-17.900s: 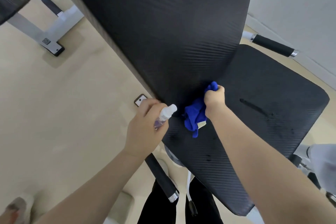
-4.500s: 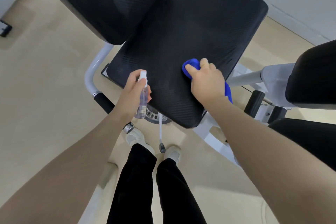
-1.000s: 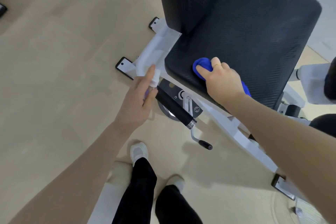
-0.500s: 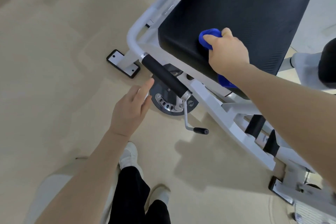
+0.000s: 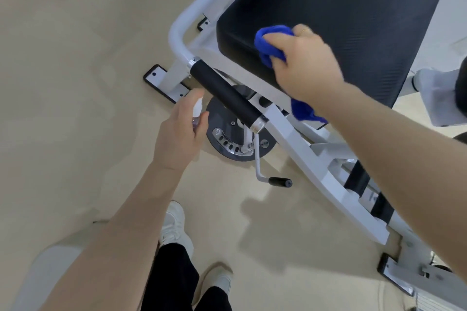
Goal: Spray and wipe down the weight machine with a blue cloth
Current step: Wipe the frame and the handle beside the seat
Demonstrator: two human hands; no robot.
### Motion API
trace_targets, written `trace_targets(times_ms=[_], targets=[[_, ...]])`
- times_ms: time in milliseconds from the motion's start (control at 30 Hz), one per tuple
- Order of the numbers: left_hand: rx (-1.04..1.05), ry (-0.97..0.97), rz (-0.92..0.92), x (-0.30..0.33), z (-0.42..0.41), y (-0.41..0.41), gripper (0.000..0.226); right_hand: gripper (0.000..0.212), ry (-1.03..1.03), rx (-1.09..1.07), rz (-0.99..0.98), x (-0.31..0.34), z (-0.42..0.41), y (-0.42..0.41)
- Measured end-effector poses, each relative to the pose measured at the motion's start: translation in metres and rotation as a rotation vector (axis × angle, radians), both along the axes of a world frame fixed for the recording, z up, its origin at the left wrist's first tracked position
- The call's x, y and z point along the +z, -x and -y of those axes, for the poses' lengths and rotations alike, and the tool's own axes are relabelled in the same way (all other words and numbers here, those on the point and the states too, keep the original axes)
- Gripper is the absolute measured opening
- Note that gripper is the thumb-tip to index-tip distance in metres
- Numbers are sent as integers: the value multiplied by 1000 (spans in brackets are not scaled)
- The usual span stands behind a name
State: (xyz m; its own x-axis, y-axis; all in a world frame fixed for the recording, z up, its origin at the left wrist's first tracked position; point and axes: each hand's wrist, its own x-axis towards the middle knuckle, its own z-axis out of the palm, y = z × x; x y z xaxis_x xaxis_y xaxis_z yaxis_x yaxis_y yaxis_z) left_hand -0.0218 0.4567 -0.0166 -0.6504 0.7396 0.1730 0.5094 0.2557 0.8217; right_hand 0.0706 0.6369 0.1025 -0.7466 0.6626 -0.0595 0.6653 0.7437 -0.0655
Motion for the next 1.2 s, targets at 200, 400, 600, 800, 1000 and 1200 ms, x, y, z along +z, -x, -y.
trace_targets(times_ms=[200, 400, 600, 800, 1000, 1200], targets=[[-20, 68, 37, 10, 2, 3, 34, 30, 195, 87, -84, -14, 26, 12], [-54, 57, 89, 28, 2, 3, 43, 34, 349, -38, -219, -25, 23, 1], [-167, 18, 288, 33, 11, 3, 47, 37, 362, -24, -185, -25, 28, 0], [-144, 31, 154, 33, 17, 6, 45, 38, 367, -67, -219, -26, 29, -6], [-96, 22, 130, 31, 15, 2, 36, 37, 366, -67, -230, -29, 31, -6], [-72, 97, 126, 25, 13, -1, 40, 38, 344, -57, -210, -30, 30, -8]])
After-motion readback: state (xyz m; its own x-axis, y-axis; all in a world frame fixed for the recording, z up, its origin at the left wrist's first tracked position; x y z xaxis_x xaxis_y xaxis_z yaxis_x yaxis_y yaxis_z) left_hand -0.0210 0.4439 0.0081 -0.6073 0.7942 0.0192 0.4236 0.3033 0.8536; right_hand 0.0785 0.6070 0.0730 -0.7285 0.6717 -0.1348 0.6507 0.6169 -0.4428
